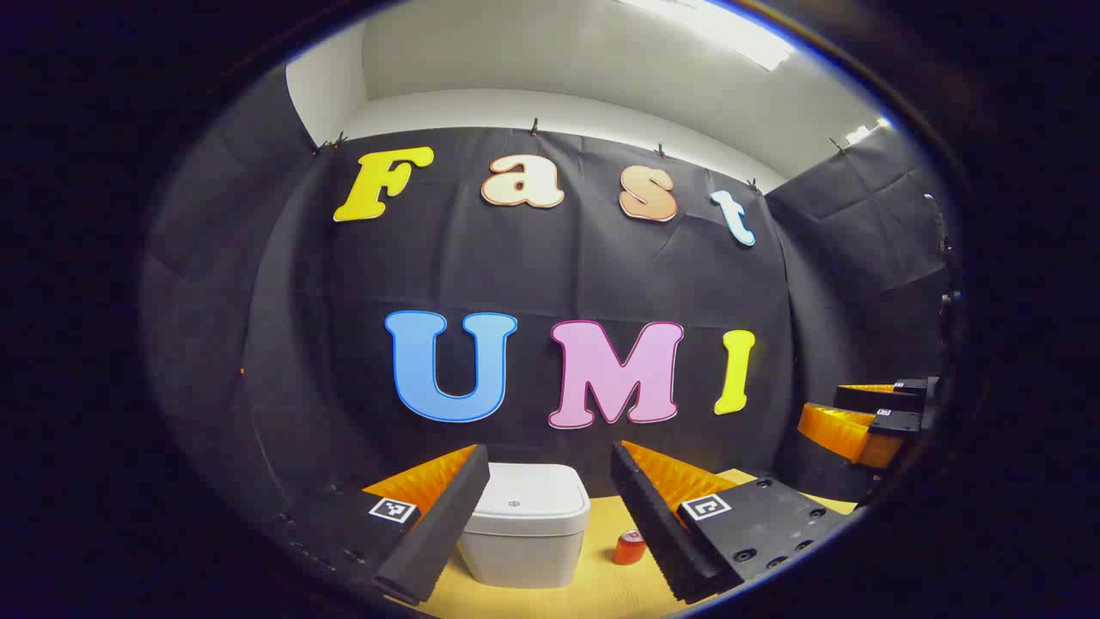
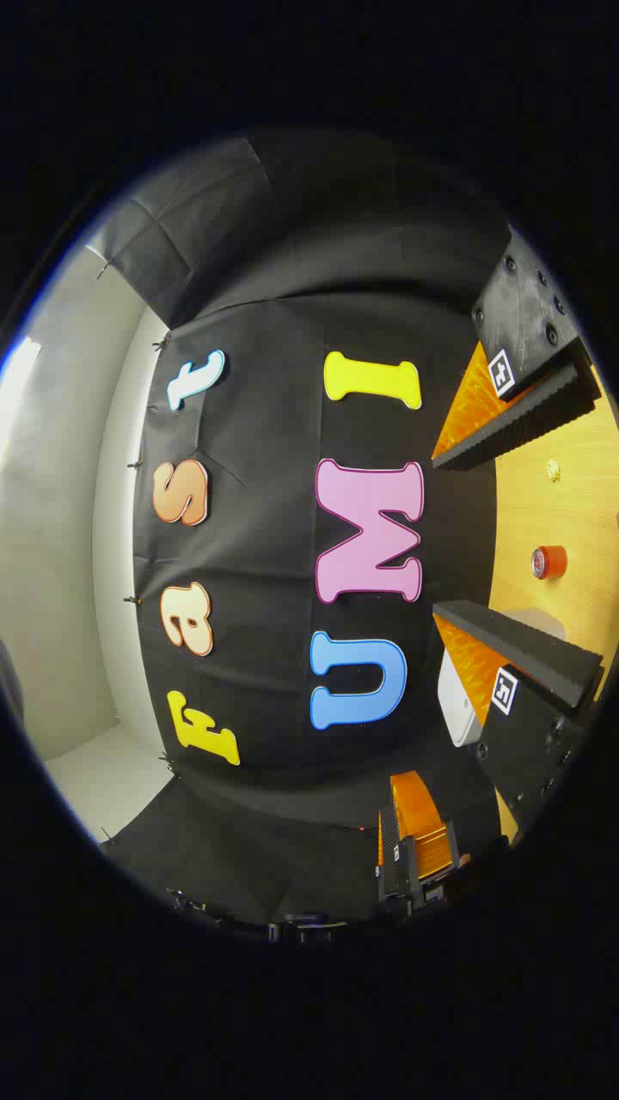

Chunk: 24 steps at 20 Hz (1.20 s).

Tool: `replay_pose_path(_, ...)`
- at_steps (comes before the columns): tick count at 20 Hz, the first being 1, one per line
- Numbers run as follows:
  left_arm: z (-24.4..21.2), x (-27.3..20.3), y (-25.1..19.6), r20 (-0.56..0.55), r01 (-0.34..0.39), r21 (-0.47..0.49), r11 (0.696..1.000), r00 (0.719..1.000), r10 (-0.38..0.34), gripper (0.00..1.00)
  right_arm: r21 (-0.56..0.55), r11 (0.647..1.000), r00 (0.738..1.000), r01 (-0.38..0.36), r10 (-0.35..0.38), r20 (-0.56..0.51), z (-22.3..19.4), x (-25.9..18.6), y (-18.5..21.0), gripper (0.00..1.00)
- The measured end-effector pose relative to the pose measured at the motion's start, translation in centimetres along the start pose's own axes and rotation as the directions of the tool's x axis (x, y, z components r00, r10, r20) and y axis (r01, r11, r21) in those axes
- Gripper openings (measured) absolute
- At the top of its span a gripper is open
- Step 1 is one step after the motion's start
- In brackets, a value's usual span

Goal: Press the lid of the desktop garbage bin to open it, pick up the crumpled paper on the desktop and throw it into the bin, then pick up the pop can on the desktop and drop it into the bin, and finally close the garbage bin lid.

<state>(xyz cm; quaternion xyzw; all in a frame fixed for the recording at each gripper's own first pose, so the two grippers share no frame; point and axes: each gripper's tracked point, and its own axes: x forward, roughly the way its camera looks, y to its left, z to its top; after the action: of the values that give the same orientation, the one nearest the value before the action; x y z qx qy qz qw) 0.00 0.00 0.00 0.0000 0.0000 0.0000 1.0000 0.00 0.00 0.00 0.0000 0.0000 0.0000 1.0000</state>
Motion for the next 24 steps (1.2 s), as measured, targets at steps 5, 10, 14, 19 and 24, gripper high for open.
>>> replay_pose_path(5,0.3,0.6,0.5,-0.006,-0.003,-0.011,1.0,1.0,0.003,0.96,0.009,1.0,1.0,0.015,-0.015,-0.001,0.1,0.0,-0.7,0.98)
replay_pose_path(10,0.2,1.1,0.7,-0.014,0.007,0.004,1.0,1.0,-0.007,0.96,0.007,1.0,1.0,0.014,-0.014,-0.002,0.1,-0.2,-0.8,0.98)
replay_pose_path(14,-0.2,1.4,0.5,-0.024,0.011,-0.018,1.0,1.0,-0.012,0.96,0.001,1.0,1.0,0.016,-0.016,0.003,0.4,-0.3,-0.9,0.98)
replay_pose_path(19,-0.2,2.1,0.4,-0.031,0.024,-0.023,0.999,0.999,-0.025,0.96,0.039,0.999,1.0,0.021,-0.021,0.008,0.9,-0.1,-0.8,0.97)
replay_pose_path(24,-0.3,3.4,0.6,-0.041,0.025,-0.036,0.999,0.999,-0.027,0.96,0.036,0.999,0.999,0.027,-0.027,0.016,1.0,0.3,-0.8,0.98)
